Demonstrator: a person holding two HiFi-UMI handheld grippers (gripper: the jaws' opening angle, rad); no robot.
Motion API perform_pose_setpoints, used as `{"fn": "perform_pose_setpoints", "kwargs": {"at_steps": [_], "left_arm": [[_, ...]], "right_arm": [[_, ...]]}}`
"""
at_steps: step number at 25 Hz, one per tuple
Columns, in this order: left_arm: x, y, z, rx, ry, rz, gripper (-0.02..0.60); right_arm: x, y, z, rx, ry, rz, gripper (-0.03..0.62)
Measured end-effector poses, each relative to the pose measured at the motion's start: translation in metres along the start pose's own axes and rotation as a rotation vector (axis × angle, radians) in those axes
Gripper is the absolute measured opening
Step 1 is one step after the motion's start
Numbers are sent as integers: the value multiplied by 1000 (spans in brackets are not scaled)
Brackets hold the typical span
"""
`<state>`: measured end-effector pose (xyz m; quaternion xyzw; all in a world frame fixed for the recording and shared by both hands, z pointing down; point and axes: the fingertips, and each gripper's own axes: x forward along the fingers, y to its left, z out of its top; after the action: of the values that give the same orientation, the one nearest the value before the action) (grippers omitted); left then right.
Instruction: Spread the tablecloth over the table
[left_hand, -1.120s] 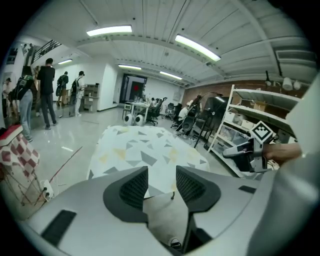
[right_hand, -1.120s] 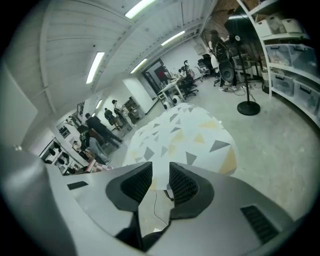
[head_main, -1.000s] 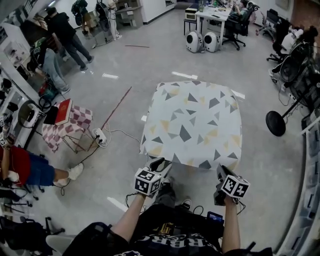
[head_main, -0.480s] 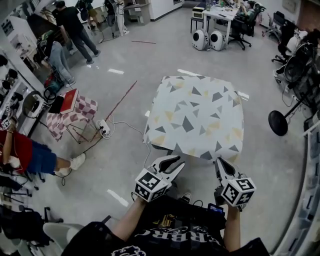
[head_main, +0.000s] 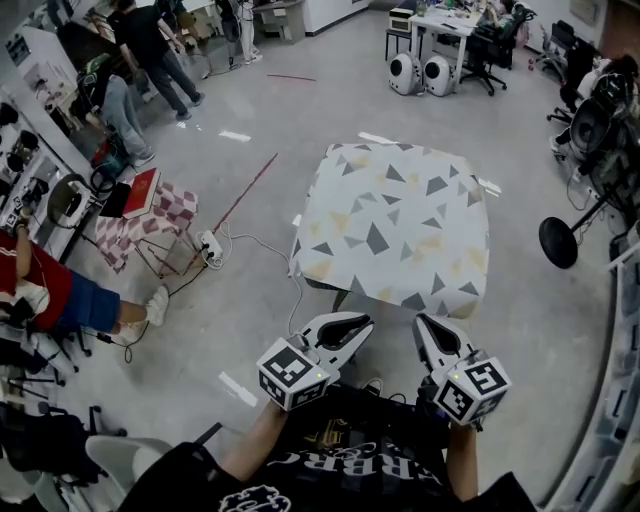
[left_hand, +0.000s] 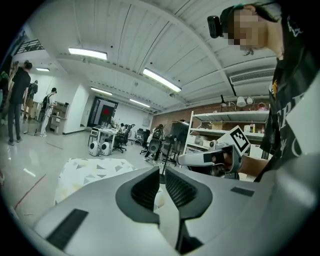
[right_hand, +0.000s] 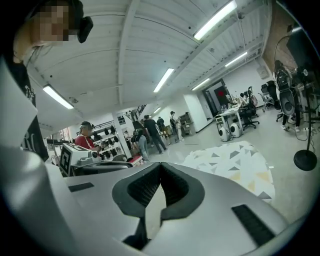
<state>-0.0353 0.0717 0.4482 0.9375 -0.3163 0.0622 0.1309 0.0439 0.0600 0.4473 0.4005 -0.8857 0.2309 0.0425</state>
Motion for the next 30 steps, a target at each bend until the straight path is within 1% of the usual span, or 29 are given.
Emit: {"fn": "perform_pose_setpoints", "kwargs": {"at_steps": [5,9,12,16,20,23,27,30], "left_arm": [[0,-5,7,26,3,-2,33],[4,-10,11,35,2,-11,31],[8,-13,11,32,6,-26,31],[11,-17,9,27,13,-38,31],[12,-19,9,31,13,-44,31],[13,-20,11,31,14,-48,32],[13,-21,11,36,13,-50,31],[13,-22,9,39,14,-50,31]], "right_arm": [[3,19,6,-26,-8,57,15],[1,19,1,-39,-22,90,14],[0,17,0,-17,-18,86,14],[-3,15,1,53,-8,66,14],[-4,12,2,4,14,46,14],[-5,9,1,11,23,29,14],[-4,10,3,-21,32,30,14],[-4,9,0,-18,39,24,14]]}}
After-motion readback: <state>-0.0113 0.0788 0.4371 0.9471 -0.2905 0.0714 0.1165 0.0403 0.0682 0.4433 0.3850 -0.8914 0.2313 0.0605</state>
